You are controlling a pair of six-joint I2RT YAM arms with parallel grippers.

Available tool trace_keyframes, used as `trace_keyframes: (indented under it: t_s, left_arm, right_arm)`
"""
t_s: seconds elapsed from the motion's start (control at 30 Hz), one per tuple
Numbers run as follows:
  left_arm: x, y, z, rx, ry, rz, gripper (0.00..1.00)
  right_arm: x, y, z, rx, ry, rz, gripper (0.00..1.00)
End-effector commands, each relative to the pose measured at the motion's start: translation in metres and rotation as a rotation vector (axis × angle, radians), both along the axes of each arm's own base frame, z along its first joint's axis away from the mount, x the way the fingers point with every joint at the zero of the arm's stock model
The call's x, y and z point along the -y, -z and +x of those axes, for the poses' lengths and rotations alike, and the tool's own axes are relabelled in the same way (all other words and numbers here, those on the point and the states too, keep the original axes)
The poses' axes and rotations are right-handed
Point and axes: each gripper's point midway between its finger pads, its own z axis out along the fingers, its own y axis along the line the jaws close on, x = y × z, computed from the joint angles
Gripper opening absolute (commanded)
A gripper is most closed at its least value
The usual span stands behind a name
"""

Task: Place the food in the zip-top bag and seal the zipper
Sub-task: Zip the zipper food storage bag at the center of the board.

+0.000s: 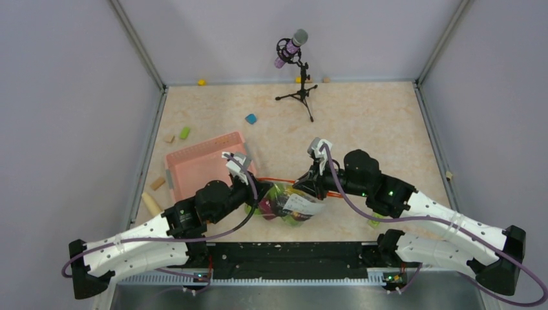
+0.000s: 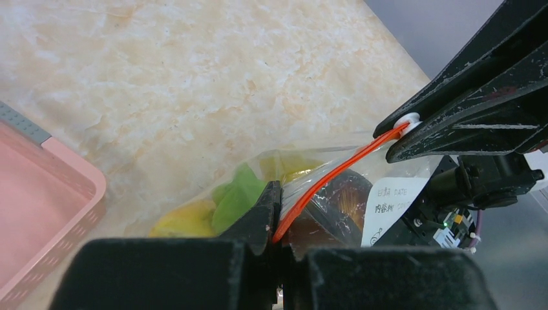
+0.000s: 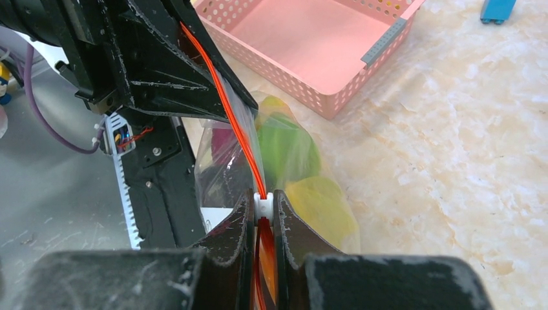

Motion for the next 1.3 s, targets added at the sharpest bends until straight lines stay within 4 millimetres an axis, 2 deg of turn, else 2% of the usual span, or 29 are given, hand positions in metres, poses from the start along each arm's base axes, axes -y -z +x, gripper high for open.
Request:
trace_keyframes:
  t_s: [0.0, 1.27]
  left_arm:
    - [-0.051, 0.0, 0.033, 0.035, -0.29, 0.077, 0.0]
    - [-0.083, 0.001, 0.042, 0.023, -0.467, 0.084, 0.0]
  right_arm:
    - [0.018, 0.003, 0.006, 0.009, 0.071, -0.039, 0.0]
    - [0.024, 0.006, 0.007, 0.004, 0.102, -0.053, 0.0]
